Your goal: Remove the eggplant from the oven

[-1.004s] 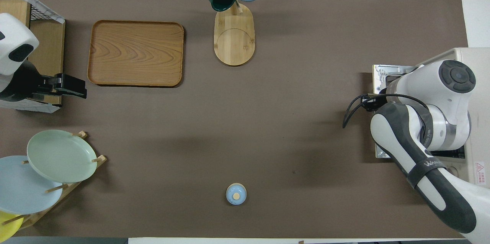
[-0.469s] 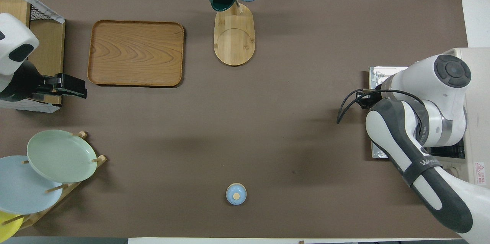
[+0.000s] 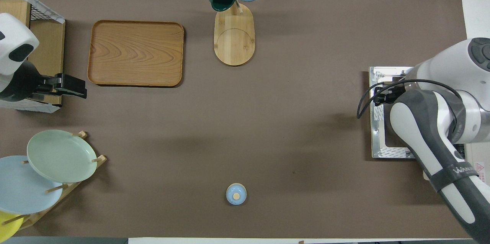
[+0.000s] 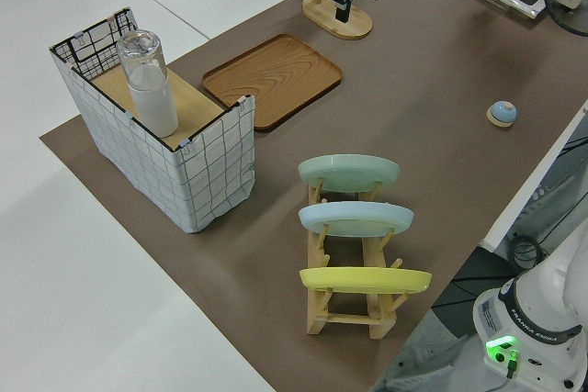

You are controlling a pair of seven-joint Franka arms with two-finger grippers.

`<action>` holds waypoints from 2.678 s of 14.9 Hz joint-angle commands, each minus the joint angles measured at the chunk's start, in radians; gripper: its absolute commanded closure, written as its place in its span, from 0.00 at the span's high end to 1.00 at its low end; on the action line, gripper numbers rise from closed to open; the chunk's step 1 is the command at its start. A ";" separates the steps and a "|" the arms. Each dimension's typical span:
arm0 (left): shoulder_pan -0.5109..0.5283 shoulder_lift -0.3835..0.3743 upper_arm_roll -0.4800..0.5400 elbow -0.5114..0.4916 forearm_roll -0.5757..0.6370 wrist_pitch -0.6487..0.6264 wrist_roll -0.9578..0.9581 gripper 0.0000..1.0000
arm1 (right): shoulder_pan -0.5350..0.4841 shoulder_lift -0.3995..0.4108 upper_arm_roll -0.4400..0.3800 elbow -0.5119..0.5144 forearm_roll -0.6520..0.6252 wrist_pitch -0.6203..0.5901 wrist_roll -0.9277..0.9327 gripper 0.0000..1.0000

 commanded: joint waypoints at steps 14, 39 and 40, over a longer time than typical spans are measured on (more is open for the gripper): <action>-0.004 -0.003 0.006 -0.001 -0.007 0.000 -0.004 1.00 | -0.083 -0.053 0.005 -0.176 -0.055 0.198 -0.133 0.00; -0.004 -0.003 0.006 -0.001 -0.007 0.000 -0.004 1.00 | 0.713 0.562 0.036 0.728 0.025 -0.086 0.775 0.00; -0.004 -0.003 0.006 -0.001 -0.007 0.000 -0.004 1.00 | 0.713 0.561 0.036 0.716 0.039 -0.077 0.778 0.00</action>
